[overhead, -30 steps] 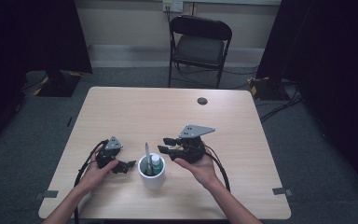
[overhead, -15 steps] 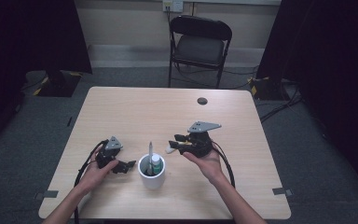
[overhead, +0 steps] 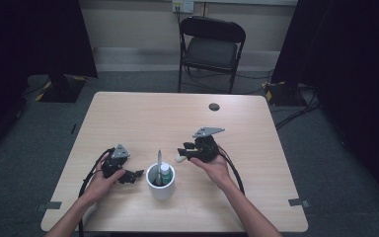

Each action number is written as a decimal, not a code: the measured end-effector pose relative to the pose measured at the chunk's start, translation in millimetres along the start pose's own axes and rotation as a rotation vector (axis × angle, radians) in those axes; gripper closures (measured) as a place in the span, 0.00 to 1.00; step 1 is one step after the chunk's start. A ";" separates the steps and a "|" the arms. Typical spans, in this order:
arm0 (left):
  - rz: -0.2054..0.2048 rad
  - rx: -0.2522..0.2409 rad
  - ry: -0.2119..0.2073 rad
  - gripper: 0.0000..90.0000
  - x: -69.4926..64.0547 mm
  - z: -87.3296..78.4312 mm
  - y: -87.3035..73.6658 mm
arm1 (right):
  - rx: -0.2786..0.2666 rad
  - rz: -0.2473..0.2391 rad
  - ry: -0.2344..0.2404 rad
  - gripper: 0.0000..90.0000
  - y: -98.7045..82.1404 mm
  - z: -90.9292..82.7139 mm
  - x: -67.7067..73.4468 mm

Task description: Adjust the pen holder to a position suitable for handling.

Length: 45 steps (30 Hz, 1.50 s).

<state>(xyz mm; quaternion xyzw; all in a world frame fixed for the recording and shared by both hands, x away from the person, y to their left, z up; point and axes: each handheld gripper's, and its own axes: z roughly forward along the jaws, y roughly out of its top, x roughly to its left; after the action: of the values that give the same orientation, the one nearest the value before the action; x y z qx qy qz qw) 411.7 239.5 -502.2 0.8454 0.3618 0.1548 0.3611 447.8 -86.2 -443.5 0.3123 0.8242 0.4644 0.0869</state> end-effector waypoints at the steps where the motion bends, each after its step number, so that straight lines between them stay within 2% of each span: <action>1: -0.001 -0.001 0.000 0.07 0.0 0.1 -0.1 | 0.009 0.011 0.006 0.67 -1.5 4.3 -2.0; 4: -0.001 -0.003 -0.004 0.07 0.1 0.2 -0.1 | 0.034 0.010 0.014 0.67 -4.4 13.0 -2.8; 10: -0.001 0.000 0.000 0.07 -0.1 0.0 -0.1 | 0.061 -0.005 -0.009 0.68 -6.4 28.0 -3.9; 19: -0.001 -0.001 -0.001 0.07 0.0 0.1 -0.1 | 0.105 -0.021 -0.018 0.67 -13.4 46.4 -3.8; 25: -0.001 -0.003 -0.003 0.07 0.1 0.2 -0.2 | 0.114 -0.022 -0.033 0.67 -14.7 49.1 -6.1; 32: 0.000 -0.001 0.000 0.07 -0.1 0.0 -0.1 | 0.118 -0.024 -0.015 0.68 -16.9 50.3 -4.0; 45: -0.001 -0.001 0.000 0.07 -0.1 0.0 -0.1 | 0.150 -0.038 0.008 0.68 -20.5 38.7 -0.8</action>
<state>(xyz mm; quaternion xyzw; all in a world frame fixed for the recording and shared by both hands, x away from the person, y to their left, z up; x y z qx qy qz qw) 411.7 239.5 -502.3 0.8452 0.3620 0.1547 0.3615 456.3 -66.8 -481.8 0.3004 0.8626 0.4012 0.0686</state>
